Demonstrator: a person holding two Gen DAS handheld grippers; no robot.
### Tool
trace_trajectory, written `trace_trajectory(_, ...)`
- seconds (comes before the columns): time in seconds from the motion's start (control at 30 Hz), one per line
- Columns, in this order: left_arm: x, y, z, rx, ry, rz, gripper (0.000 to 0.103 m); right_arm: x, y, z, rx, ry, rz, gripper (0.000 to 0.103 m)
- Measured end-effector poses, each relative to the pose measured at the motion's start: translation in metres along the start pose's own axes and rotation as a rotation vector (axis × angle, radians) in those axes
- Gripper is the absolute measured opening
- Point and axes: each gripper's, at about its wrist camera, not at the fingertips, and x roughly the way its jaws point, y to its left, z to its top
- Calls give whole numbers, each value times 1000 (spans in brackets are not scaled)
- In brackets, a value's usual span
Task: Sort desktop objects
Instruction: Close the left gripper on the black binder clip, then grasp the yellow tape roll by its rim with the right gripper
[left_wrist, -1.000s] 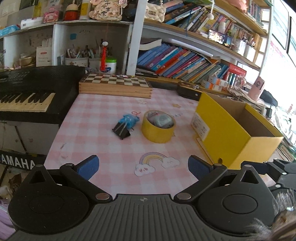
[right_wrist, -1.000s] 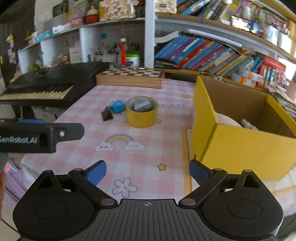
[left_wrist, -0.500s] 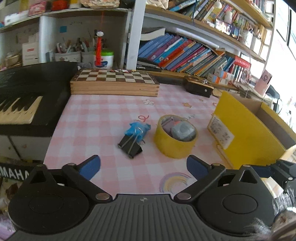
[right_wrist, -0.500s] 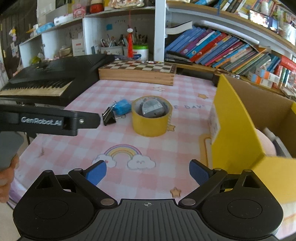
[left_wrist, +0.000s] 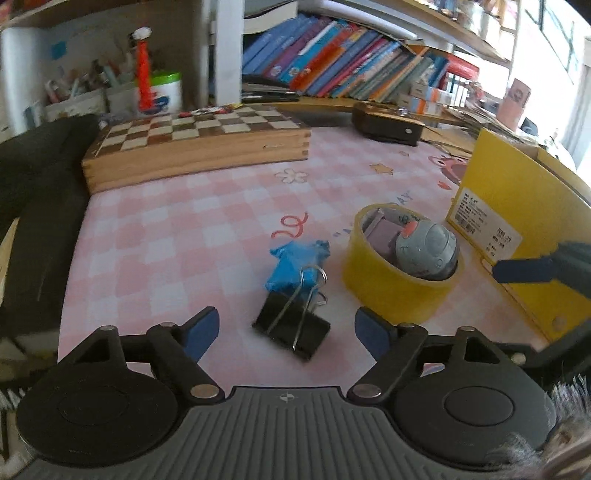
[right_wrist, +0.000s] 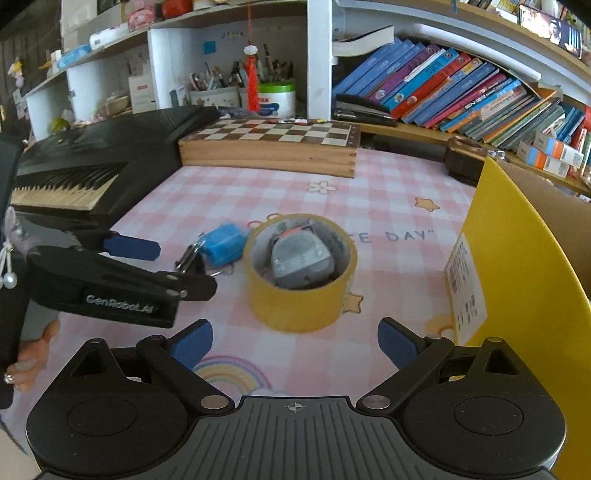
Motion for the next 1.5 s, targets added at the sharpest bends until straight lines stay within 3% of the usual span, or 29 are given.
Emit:
trace_trajectory(0.13, 8, 2, 4, 88, 7, -43, 62, 10, -4, 5, 4, 9, 3, 97)
trace_trajectory(0.27, 12, 1, 3, 164, 17, -81, 55, 19, -7, 9, 7, 11, -2, 97)
trace_trajectory(0.33, 12, 1, 3, 184, 11, -102, 43, 24, -8, 10, 10, 11, -4, 97)
trace_trajectory(0.5, 6, 3, 1, 189, 2, -104, 42, 32, -8, 13, 12, 13, -6, 97)
trace_trajectory(0.87, -40, 19, -8, -59, -42, -97, 41, 55, -1, 22, -60, 16, 6, 97)
trace_trajectory(0.97, -45, 18, -13, -95, -43, -93, 41, 58, -3, 24, -55, 18, 15, 96)
trace_trajectory(1.17, -49, 19, -21, -153, -35, -81, 41, 60, -5, 29, -38, 20, 48, 84)
trace_trajectory(1.27, -53, 20, -22, -173, -42, -73, 41, 57, -5, 30, -41, 25, 56, 83)
trace_trajectory(1.5, -72, 20, -15, -216, -89, -65, 41, 27, -10, 37, -8, -57, 77, 83)
